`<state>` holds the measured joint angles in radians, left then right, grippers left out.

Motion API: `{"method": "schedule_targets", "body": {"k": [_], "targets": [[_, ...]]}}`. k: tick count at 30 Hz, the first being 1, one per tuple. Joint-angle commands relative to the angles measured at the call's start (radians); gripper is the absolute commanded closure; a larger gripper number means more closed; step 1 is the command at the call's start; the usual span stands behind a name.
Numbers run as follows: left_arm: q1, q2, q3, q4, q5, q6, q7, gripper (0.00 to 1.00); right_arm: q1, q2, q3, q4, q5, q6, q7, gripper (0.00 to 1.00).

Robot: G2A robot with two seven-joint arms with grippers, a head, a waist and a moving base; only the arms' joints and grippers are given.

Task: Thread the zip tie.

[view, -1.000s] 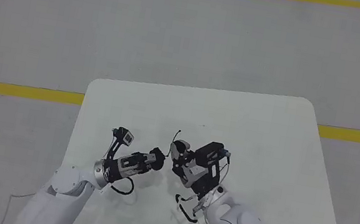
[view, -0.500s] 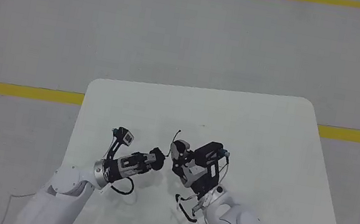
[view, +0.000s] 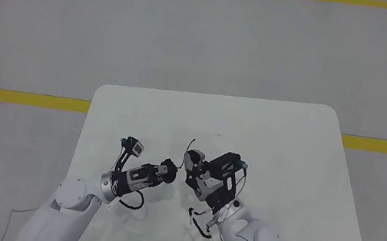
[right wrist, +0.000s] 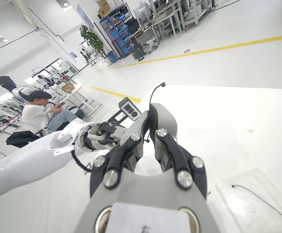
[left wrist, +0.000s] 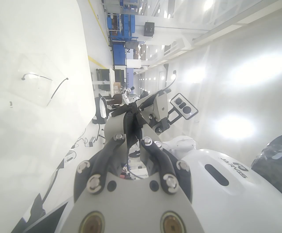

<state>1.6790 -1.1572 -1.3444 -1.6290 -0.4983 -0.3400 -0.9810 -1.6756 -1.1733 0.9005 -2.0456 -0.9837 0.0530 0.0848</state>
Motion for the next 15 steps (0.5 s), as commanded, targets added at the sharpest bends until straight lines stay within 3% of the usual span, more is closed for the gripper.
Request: {"method": "schedule_targets", "body": {"k": [1,15], "targets": [[0.0,0.0,0.0,0.0,0.0,0.0,0.0,1.0,0.0,-0.001,0.001,0.002,-0.001,0.0,0.002,1.0],[0.0,0.0,0.0,0.0,0.0,0.0,0.0,1.0,-0.001,-0.008,0.002,0.004,-0.017,0.004,0.005,1.0]]}}
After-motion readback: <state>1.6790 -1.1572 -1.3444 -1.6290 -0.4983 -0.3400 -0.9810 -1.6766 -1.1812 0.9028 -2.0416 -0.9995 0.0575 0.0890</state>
